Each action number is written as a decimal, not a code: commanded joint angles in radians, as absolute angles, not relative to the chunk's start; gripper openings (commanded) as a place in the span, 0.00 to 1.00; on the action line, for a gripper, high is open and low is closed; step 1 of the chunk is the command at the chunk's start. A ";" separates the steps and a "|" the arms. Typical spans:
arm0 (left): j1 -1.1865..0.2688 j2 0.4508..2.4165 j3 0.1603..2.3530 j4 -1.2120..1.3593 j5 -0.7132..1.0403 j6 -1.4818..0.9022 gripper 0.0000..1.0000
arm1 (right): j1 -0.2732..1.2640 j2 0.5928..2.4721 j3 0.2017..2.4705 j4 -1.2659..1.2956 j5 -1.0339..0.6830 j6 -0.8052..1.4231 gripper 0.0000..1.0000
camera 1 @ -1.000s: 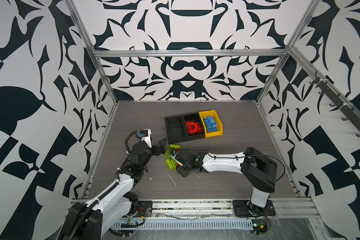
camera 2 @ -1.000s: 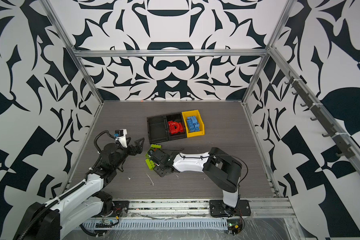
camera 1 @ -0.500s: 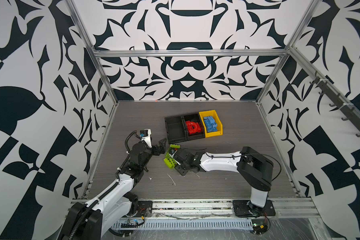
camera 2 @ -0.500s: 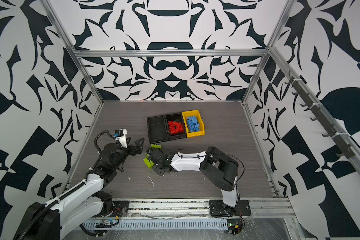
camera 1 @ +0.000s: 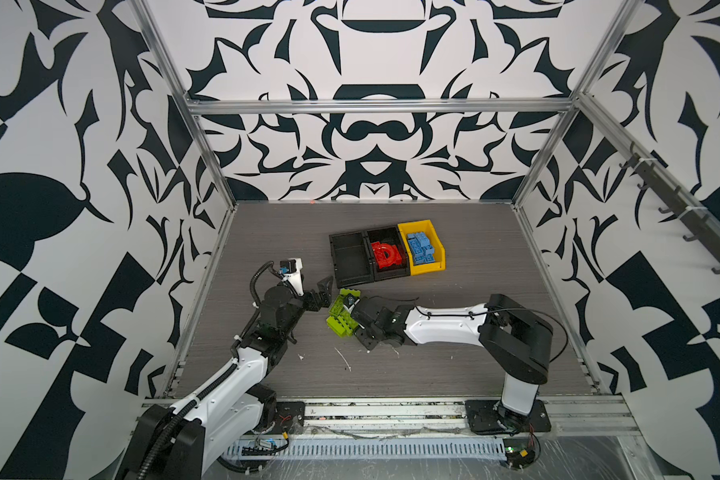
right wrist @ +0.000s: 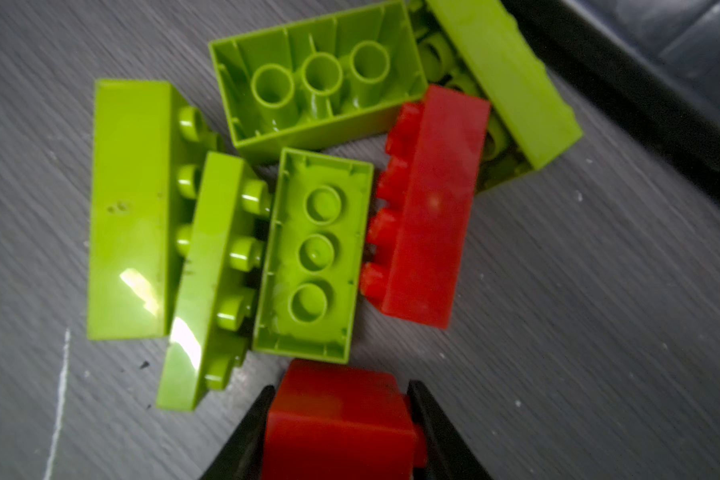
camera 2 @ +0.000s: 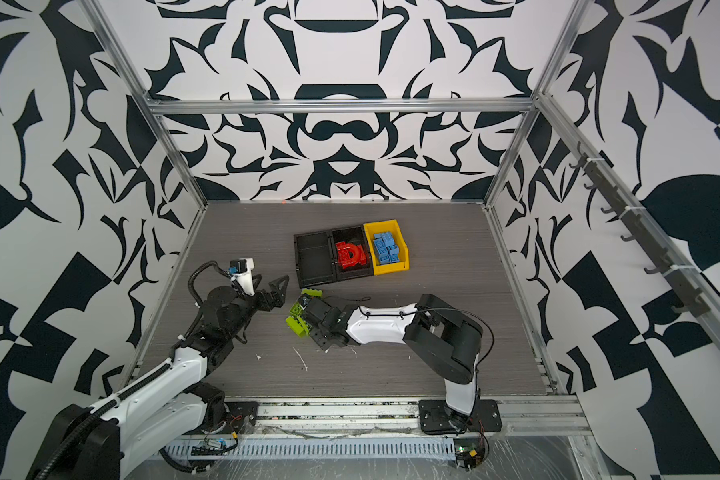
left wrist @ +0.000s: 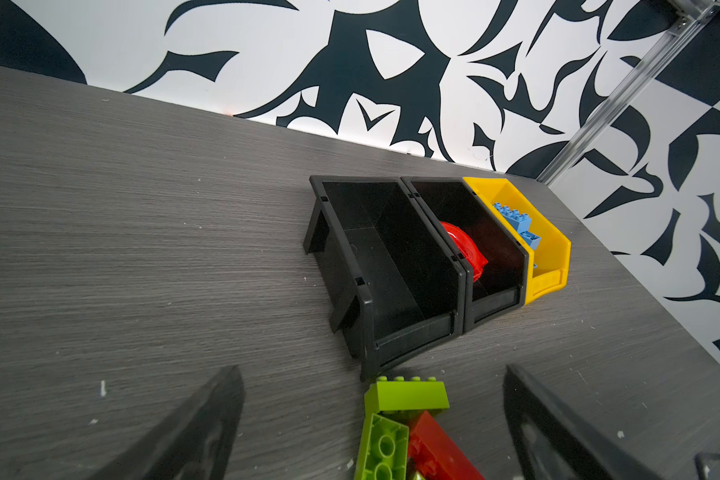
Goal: Sort the legos into containers by color
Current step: 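Carry the red 2x2 brick with the right gripper and release it into the black bin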
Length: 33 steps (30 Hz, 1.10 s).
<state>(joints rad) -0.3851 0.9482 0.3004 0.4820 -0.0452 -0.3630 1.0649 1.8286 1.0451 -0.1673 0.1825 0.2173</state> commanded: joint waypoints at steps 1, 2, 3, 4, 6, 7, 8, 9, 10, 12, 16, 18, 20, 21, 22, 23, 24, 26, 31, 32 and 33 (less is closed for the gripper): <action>-0.380 0.934 0.286 0.483 -0.051 -0.364 1.00 | 1.050 1.766 1.036 -0.164 0.212 0.223 0.42; -0.380 0.934 0.285 0.483 -0.051 -0.364 1.00 | 1.044 1.755 1.032 -0.164 0.210 0.221 0.42; -0.380 0.934 0.286 0.482 -0.051 -0.365 1.00 | 1.035 1.743 1.023 -0.164 0.206 0.218 0.41; -0.380 0.933 0.285 0.482 -0.052 -0.364 1.00 | 1.026 1.725 1.017 -0.163 0.204 0.217 0.41; -0.380 0.932 0.285 0.482 -0.052 -0.364 1.00 | 1.000 1.695 1.002 -0.162 0.166 0.213 0.41; -0.380 0.932 0.285 0.482 -0.051 -0.364 1.00 | 0.981 1.671 0.999 -0.169 0.149 0.207 0.41; -0.380 0.932 0.285 0.482 -0.052 -0.364 1.00 | 0.962 1.652 0.999 -0.177 0.142 0.201 0.41; -0.380 0.934 0.285 0.483 -0.051 -0.365 1.00 | 0.939 1.625 1.000 -0.178 0.135 0.190 0.41; -0.380 0.935 0.286 0.484 -0.051 -0.367 1.00 | 0.916 1.603 1.004 -0.180 0.120 0.177 0.41; -0.380 0.939 0.285 0.486 -0.048 -0.369 1.00 | 0.868 1.570 1.023 -0.194 0.100 0.153 0.41; -0.380 0.940 0.287 0.487 -0.048 -0.369 1.00 | 0.787 1.552 1.095 -0.222 0.063 0.090 0.40; -0.380 0.937 0.286 0.485 -0.052 -0.367 1.00 | 0.749 1.563 1.138 -0.234 0.035 0.073 0.40; -0.380 0.933 0.285 0.486 -0.053 -0.366 1.00 | 0.709 1.581 1.183 -0.237 0.011 0.062 0.40; -0.380 0.931 0.285 0.485 -0.053 -0.366 1.00 | 0.695 1.593 1.204 -0.241 0.003 0.058 0.40; -0.380 0.929 0.284 0.485 -0.053 -0.367 1.00 | 0.675 1.609 1.232 -0.249 0.000 0.055 0.40; -0.380 0.929 0.283 0.485 -0.054 -0.368 1.00 | 0.658 1.626 1.259 -0.253 0.000 0.051 0.40; -0.380 0.930 0.283 0.486 -0.053 -0.368 1.00 | 0.644 1.643 1.283 -0.256 0.001 0.048 0.40; -0.380 0.931 0.284 0.489 -0.050 -0.371 1.00 | 0.611 1.687 1.336 -0.258 -0.007 0.047 0.40; -0.380 0.928 0.282 0.489 -0.043 -0.373 1.00 | 0.562 1.793 1.466 -0.269 -0.012 0.047 0.40; -0.380 0.927 0.284 0.488 -0.046 -0.372 1.00 | 0.554 1.815 1.491 -0.271 -0.014 0.048 0.40; -0.380 0.924 0.281 0.487 -0.047 -0.372 1.00 | 0.552 1.831 1.508 -0.272 -0.012 0.047 0.40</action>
